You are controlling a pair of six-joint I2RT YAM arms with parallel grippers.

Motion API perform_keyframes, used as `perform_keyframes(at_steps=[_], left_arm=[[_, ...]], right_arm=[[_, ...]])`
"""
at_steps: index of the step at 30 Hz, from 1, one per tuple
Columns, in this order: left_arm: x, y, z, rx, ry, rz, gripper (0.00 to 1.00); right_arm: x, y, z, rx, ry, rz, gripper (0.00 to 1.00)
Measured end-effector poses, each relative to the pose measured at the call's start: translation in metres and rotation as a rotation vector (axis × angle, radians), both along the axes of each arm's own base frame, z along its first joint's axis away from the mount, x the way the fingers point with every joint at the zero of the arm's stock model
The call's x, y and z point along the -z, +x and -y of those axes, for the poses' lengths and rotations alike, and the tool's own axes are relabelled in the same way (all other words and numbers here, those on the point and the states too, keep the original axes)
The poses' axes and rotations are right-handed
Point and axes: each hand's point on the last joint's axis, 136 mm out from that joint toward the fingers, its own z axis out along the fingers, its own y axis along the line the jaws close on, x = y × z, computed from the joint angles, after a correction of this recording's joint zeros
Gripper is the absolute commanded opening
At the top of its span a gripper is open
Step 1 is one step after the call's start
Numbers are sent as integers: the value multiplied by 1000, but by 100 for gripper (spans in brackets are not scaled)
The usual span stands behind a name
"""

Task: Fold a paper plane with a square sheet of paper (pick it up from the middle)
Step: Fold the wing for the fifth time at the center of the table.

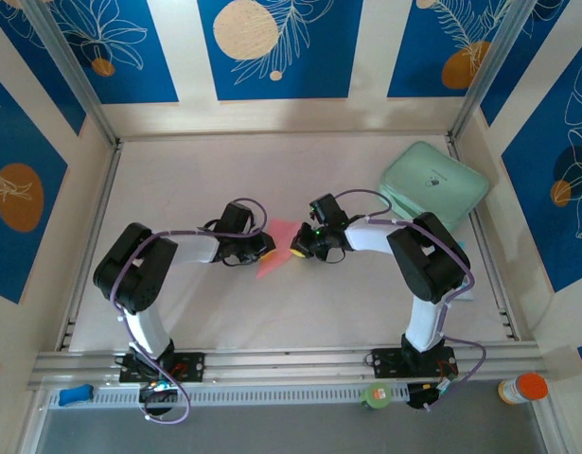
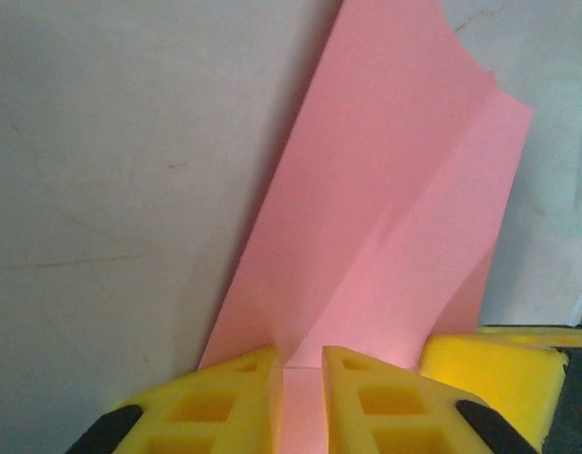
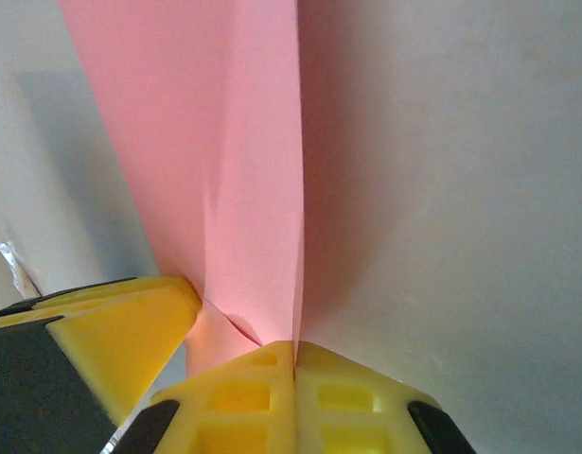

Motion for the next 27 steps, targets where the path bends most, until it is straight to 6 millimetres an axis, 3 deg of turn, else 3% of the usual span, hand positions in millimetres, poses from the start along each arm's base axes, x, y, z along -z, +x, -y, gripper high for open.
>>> perform_keyframes(at_steps=[3,10,13,20,27], left_arm=[[-8,-1,-1,34,5,39,36],[-61,1,2,168,-5,299,61],[-76,0,7,245,25,419,68],[-78,-24,41,495,206,693,71],[-57,-44,62,711,390,928,70]], right_arm=[[-5,1,2,8,-7,13,0],[-47,10,23,75,-20,88,0],[-51,9,34,106,-44,69,0],[-39,2,55,194,-93,-47,0],[-46,3,68,282,-74,-100,0]])
